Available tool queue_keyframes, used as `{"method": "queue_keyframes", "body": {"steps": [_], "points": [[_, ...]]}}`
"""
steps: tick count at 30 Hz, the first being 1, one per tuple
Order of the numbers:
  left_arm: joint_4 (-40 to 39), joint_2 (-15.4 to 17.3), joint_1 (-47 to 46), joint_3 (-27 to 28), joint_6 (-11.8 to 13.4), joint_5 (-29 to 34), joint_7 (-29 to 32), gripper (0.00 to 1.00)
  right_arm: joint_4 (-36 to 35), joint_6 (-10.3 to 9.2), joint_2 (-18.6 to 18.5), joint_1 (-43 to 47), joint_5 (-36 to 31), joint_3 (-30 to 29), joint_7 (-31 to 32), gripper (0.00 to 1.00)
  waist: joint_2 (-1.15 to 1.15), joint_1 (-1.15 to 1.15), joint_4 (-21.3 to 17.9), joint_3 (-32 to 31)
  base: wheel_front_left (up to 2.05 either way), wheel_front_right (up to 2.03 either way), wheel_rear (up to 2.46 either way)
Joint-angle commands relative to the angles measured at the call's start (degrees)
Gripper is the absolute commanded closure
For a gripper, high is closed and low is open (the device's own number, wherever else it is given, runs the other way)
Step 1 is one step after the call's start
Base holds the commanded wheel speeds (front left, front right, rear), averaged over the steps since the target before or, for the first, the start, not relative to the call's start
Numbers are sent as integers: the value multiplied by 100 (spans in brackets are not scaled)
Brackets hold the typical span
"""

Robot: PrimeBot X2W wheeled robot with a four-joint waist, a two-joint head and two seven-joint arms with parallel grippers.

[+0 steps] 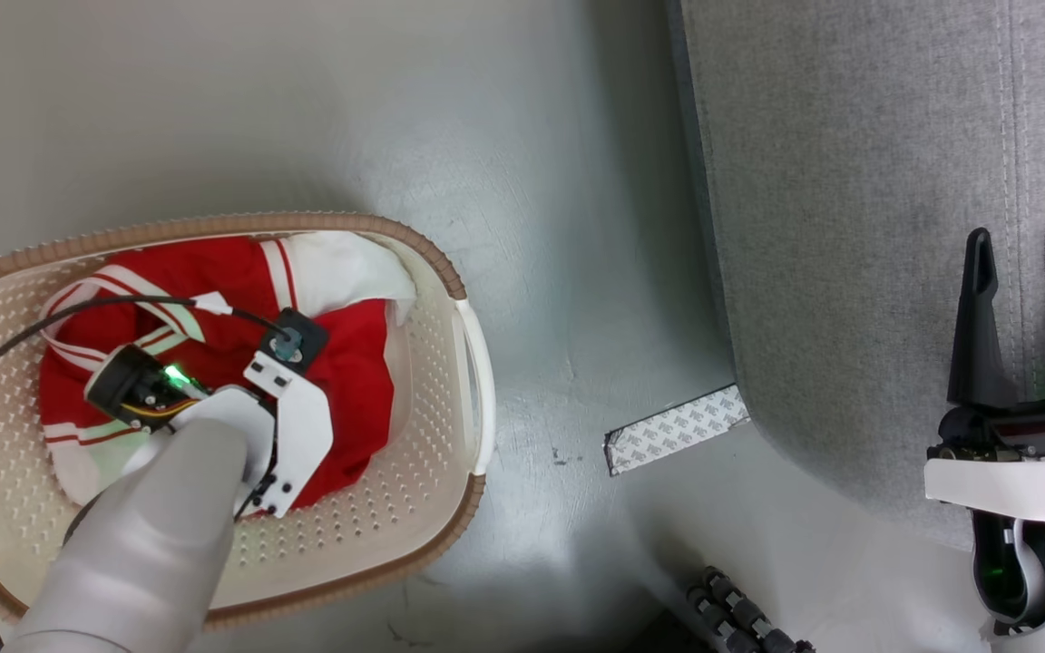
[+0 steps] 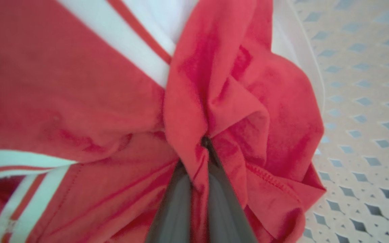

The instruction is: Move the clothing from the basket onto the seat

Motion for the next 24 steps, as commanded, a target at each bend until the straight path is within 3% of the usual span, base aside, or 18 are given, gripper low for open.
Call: {"method": "queue_keyframes", "body": {"steps": [1, 8, 24], "points": [[15, 6, -71, 14, -30, -93, -63, 100, 202, -17, 24, 36, -3, 39, 150, 0, 0, 1, -14, -33, 0, 0, 0], [-71, -74, -55, 235, 12, -474, -509, 100, 201, -17, 19, -150, -45, 70, 94, 0, 0, 1, 22, -369, 0, 0, 0], [-388, -705, 1245, 850, 198, -1499, -1775, 100, 287, -17, -139, 678, -542, -453, 88, 0, 0, 1, 919, -2542, 0, 0, 0]]}}
